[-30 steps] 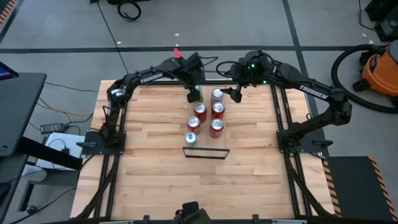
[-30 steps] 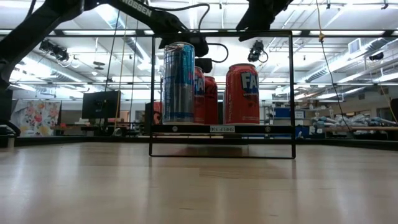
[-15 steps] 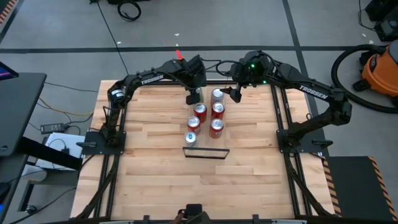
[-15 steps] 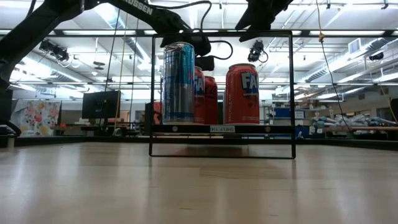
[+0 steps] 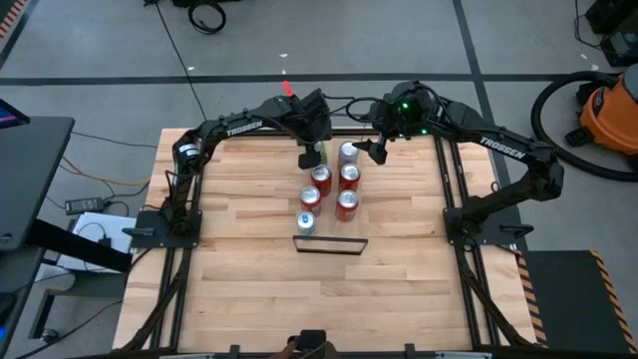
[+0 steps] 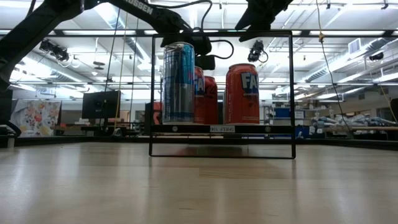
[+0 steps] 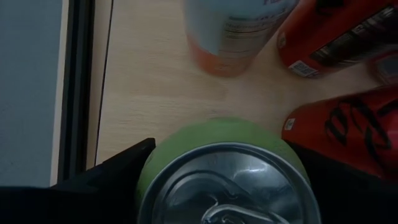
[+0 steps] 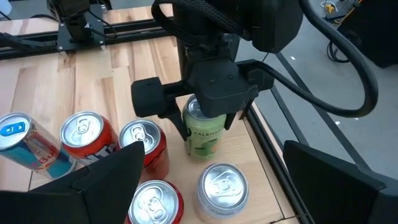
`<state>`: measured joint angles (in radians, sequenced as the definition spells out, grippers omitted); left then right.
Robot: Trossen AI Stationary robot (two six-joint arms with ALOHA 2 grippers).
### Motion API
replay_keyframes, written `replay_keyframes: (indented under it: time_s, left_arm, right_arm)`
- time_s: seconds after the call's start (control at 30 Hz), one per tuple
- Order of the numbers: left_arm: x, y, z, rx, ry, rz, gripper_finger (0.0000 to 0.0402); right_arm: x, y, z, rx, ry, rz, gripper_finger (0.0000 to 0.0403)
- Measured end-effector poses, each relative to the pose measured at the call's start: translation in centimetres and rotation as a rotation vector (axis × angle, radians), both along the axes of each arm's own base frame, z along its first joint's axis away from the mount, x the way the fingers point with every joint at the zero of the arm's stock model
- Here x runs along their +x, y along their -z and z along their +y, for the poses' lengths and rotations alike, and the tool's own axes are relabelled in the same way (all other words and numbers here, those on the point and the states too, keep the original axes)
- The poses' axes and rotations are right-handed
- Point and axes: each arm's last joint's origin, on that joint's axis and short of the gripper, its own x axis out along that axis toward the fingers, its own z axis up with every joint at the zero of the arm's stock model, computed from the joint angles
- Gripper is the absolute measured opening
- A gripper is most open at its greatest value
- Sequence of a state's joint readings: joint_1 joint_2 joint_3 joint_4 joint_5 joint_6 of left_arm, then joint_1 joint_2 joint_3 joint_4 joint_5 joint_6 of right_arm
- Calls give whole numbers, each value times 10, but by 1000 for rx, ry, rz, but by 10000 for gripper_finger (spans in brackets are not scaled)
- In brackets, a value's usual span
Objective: Place canned beverage on shelf
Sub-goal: Put the green soda can on the shelf, then adjust the soda cans on the shelf
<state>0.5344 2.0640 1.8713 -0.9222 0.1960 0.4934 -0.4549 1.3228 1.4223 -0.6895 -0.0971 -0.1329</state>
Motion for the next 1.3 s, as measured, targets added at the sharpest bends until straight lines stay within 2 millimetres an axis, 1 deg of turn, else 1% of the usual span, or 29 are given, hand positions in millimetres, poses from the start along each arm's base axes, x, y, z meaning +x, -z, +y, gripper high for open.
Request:
replay_keyframes:
  time_s: [0.2,0.7,1.13,1.3]
  left_arm:
    - [2,-1,-3,2,9,-7,353]
    - [2,-1,-4,24,-26,23,355]
    - [7,-33,-1,68,-38,-69,355]
    - [5,-55,-2,72,-50,-98,355]
  right_arm:
    - [0,0,0,0,0,0,394]
    - [0,0,0,-1,-1,0,394]
    - [0,0,0,-14,-10,5,394]
    - [-1,1,-2,-25,10,17,394]
